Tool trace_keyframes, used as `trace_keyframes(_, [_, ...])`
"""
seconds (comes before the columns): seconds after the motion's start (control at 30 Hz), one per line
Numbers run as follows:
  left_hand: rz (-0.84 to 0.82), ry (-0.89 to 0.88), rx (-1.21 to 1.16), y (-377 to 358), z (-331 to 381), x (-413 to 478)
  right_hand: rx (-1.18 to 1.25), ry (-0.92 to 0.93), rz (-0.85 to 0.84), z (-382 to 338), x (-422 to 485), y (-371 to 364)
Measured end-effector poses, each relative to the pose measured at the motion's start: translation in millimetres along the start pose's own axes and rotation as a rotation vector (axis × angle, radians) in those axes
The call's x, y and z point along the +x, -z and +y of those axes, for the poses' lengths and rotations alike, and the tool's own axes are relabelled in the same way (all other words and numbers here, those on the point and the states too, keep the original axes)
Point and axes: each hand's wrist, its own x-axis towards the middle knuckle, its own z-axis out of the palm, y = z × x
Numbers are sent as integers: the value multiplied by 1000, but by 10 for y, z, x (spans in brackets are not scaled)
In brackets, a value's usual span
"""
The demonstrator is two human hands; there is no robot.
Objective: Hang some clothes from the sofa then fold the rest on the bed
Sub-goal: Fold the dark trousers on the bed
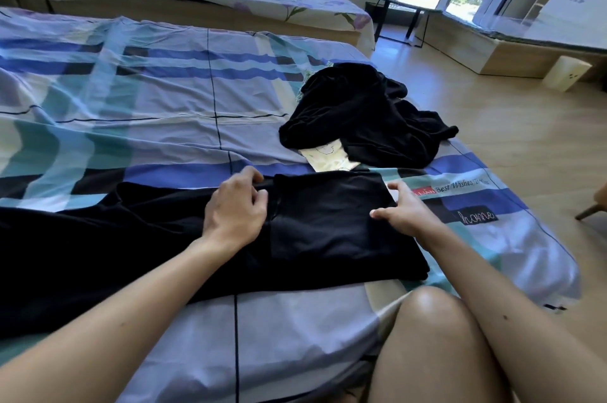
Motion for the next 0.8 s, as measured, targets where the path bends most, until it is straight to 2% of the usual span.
trace_keyframes(0.1, [-208,96,-20,-107,152,30,23,-15,16,37,-8,-2])
trace_keyframes(0.2, [-313,62,-67,-189,266,72,48,5,3,69,-29,18])
trace_keyframes(0.3, [-375,12,-126,-210,304,93,115,91,-49,83,-71,46])
trace_keyframes(0.43, [-357,40,-221,-118,210,115,291,127,-197,97,-123,73])
trace_keyframes(0.63, [-316,191,61,41,-31,136,480,131,-453,86,-175,47])
trace_keyframes(0.73, [-343,237,281,75,-43,131,433,154,-451,94,-130,28])
trace_keyframes(0.8, [-210,129,481,57,18,73,371,184,-379,104,-96,15])
